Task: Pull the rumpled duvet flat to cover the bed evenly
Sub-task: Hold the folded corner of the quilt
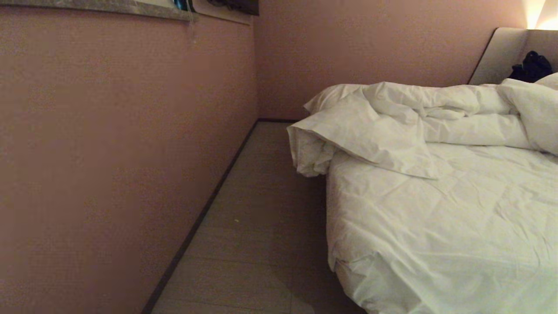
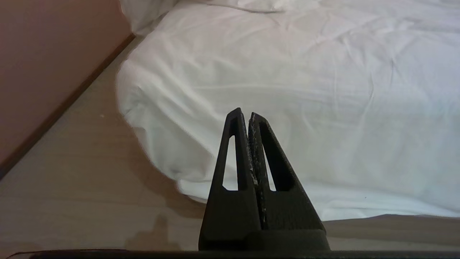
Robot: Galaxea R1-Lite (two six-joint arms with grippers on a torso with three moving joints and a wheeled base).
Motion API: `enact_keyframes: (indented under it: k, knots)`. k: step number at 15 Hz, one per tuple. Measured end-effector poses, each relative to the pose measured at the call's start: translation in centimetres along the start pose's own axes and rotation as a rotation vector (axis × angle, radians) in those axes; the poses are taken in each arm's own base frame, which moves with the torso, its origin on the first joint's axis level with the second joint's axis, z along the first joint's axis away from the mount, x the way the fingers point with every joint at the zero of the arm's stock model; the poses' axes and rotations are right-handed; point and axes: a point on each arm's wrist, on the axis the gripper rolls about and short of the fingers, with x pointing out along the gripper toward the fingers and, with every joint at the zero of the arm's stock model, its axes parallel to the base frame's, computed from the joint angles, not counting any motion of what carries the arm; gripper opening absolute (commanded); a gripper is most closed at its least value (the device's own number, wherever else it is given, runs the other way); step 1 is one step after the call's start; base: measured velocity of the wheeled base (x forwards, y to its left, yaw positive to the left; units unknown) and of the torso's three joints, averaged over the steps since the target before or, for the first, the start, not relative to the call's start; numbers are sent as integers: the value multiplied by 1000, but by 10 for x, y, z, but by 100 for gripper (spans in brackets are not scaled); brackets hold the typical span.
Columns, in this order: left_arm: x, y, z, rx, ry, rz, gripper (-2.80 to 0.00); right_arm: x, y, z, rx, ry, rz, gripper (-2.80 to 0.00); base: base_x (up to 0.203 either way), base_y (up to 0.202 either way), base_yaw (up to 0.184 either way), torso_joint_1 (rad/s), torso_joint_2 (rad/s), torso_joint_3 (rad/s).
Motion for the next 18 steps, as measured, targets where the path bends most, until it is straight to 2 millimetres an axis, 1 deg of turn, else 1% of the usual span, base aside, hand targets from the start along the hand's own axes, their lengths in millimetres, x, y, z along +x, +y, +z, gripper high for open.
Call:
enact_keyframes:
  k: [18]
  knots:
    - [0, 0, 0, 0, 0, 2, -280, 0, 0, 0, 2, 0, 0, -280, 0, -194, -1, 3, 1, 4]
